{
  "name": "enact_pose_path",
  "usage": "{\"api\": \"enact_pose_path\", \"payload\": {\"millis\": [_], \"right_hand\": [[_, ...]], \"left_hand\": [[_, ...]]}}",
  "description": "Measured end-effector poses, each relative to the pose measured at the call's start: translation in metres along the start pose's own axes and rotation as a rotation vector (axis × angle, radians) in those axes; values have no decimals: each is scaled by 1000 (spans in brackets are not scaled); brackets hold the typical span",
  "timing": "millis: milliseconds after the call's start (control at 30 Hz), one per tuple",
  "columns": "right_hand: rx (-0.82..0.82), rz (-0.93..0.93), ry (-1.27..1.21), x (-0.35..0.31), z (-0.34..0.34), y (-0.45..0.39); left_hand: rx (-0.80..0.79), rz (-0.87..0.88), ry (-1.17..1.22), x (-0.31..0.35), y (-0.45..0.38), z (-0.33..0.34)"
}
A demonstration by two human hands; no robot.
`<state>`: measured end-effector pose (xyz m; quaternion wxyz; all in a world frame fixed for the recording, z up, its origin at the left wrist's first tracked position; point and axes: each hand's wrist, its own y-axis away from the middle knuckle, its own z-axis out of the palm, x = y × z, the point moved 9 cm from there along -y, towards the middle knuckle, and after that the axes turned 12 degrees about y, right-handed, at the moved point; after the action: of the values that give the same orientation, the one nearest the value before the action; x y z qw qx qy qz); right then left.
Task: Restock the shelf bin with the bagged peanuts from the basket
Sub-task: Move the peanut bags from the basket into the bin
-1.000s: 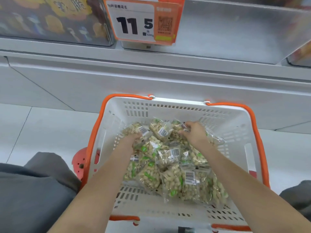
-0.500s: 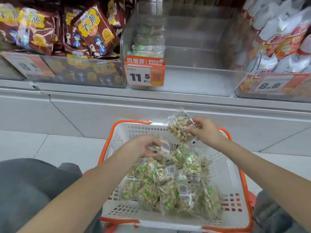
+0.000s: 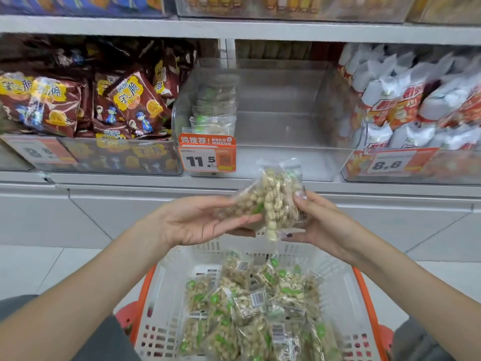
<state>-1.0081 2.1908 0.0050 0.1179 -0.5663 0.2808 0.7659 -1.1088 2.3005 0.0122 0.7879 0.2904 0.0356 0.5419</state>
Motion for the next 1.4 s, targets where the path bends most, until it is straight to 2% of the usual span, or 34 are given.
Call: {"api": "enact_pose_path", "payload": {"millis": [33,100,133,233,300,400,500,567,733,867,1300,1400], "right_hand": [[1,-8,-43,-4,1,-2],[11,-35,-63,-9,1,-6],[18,-37,-62,-10,2,-8],[44,7,-81,-4,1,-13],[39,38,-123,2,1,-13],[3,51,-105,6,5,-11],[-28,55,-30,7,12,-8],[-21,60,-17,6,11,-7],[120,30,142,-8,-16,-3],[170,4,272,-14,-25,0],[238,57,284,-9,-34,-4],[271,-59,368,-22,-31,1]], "left_hand": [[-24,-5,-25,0,0,4],[31,-20,-92,-1,1,3],[109,11,-202,2,1,-3],[388,193,-776,25,8,-19],[492,357,-946,43,14,-21],[455,476,-826,49,12,-21],[360,440,-528,37,1,-20],[321,436,-468,33,-1,-17],[347,514,-493,42,5,-19],[378,505,-538,41,4,-22],[379,466,-583,36,1,-20],[351,433,-581,33,-2,-19]]}}
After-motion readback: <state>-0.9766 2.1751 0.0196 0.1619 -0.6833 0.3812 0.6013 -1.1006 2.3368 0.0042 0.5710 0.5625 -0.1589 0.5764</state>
